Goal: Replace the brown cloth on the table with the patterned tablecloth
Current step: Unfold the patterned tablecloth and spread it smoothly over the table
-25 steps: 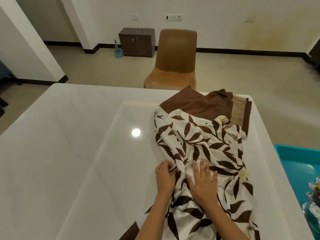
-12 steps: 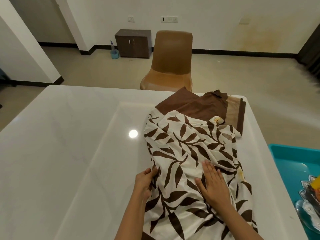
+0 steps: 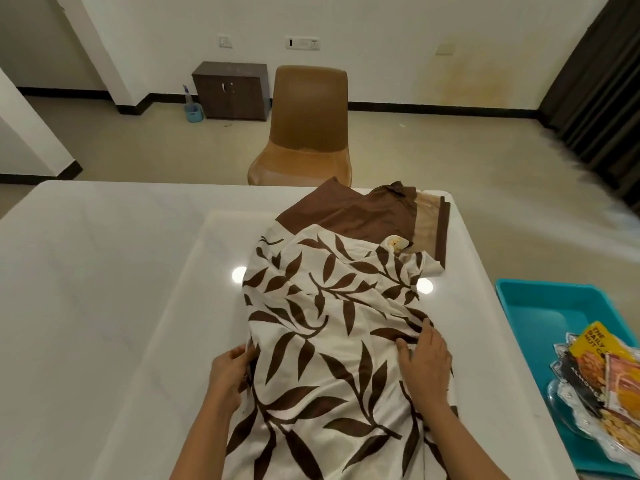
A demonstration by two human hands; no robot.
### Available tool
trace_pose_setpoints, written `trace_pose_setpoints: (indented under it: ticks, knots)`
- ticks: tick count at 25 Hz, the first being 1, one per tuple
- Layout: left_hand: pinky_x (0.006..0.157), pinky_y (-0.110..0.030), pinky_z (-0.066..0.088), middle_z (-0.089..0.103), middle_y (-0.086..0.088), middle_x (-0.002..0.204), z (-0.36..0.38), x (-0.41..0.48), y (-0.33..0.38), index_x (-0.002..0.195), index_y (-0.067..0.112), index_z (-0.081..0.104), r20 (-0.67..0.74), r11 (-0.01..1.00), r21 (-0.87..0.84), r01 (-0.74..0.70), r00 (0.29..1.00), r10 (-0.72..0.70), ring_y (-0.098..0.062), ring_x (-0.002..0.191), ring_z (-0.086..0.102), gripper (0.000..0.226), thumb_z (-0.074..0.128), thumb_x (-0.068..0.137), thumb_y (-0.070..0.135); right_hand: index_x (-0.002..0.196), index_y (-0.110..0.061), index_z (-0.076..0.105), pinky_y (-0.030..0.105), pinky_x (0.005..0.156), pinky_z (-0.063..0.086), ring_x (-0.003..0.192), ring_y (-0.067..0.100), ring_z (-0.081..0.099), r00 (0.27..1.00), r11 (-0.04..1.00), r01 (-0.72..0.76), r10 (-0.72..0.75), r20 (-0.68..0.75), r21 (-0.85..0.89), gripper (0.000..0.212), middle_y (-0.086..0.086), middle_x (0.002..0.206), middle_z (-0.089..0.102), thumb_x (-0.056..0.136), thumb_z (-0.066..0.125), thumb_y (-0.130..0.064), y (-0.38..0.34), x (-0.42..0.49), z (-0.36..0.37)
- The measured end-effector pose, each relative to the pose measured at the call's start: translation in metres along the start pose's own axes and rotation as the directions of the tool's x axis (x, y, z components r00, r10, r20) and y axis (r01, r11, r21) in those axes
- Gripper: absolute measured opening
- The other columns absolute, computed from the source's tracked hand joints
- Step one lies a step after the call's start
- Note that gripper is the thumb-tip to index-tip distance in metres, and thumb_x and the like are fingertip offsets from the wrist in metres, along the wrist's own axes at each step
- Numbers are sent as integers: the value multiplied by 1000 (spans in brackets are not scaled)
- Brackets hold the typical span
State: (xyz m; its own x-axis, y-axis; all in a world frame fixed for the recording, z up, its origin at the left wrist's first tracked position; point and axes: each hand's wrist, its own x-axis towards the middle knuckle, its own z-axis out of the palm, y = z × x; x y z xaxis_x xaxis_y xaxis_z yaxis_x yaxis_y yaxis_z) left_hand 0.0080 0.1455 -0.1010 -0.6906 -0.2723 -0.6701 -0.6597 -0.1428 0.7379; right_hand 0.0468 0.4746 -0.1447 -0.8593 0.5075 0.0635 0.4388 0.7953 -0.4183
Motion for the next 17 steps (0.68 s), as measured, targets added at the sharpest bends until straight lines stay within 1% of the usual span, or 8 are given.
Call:
trace_pose_setpoints:
  ticks: [3, 6, 9, 10, 12, 13, 15, 17]
  knots:
    - [80, -42, 54, 67, -20, 95, -9, 1, 8, 124, 1, 59, -11, 988, -137, 68, 997, -70, -31, 85, 63, 47, 72, 83, 22, 90, -11, 61, 39, 66, 43, 77, 27, 54, 992, 998, 44, -39, -117, 43, 17, 8, 83, 60, 80, 75, -14, 0, 13, -8]
    - [96, -44, 48, 58, -20, 124, -26, 5, 27, 139, 3, 44, -30, 942, -325, 88, 994, -103, -33, 111, 58, 66, 73, 81, 16, 82, -14, 56, 35, 59, 48, 67, 16, 49, 979, 967, 138, -102, -176, 212, 13, 0, 78, 52, 86, 67, -7, -12, 26, -30]
    - [100, -37, 45, 60, -14, 123, -63, 10, 37, 139, 1, 42, -69, 883, -469, -27, 998, -6, -28, 116, 57, 79, 80, 71, 12, 84, -8, 52, 24, 61, 39, 67, 11, 39, 961, 915, 116, -4, -278, 387, 12, 7, 86, 49, 89, 55, 3, -24, 34, -73]
    - [95, -28, 47, 65, -12, 111, -77, 4, 38, 133, 0, 49, -138, 902, -411, -132, 987, 82, -25, 105, 61, 77, 84, 66, 13, 84, -4, 52, 25, 63, 33, 68, 10, 35, 940, 905, 109, 40, -338, 410, 12, 12, 88, 48, 87, 53, 7, -23, 37, -88]
    - [70, -5, 44, 65, -7, 82, -96, -6, 36, 110, 3, 59, -342, 955, 34, -295, 894, 289, -13, 72, 60, 56, 87, 63, 14, 86, 3, 52, 24, 66, 26, 74, 8, 31, 916, 931, 113, 38, -400, 348, 9, 20, 91, 48, 85, 52, 11, -9, 40, -105]
    - [62, -4, 41, 63, -7, 74, -97, -9, 33, 102, 8, 59, -355, 910, 239, -338, 842, 406, -9, 63, 56, 48, 87, 63, 14, 88, 4, 52, 27, 68, 27, 77, 12, 33, 927, 956, 64, 50, -371, 287, 7, 22, 94, 47, 86, 51, 11, 5, 43, -107]
    - [63, -16, 43, 64, -9, 73, -93, -15, 24, 103, 19, 57, -170, 848, 393, -355, 879, 447, -13, 65, 59, 40, 82, 72, 17, 96, 6, 52, 37, 74, 39, 84, 29, 44, 966, 971, -193, 213, -148, 139, 10, 26, 104, 46, 87, 53, 4, 28, 46, -96]
    - [68, -26, 44, 67, -7, 83, -77, -15, 16, 108, 26, 59, -17, 837, 425, -345, 921, 388, -22, 85, 64, 23, 67, 87, 31, 108, 8, 54, 47, 91, 43, 103, 43, 46, 886, 886, -458, 462, 46, -75, 24, 32, 117, 44, 86, 59, -1, 38, 46, -86]
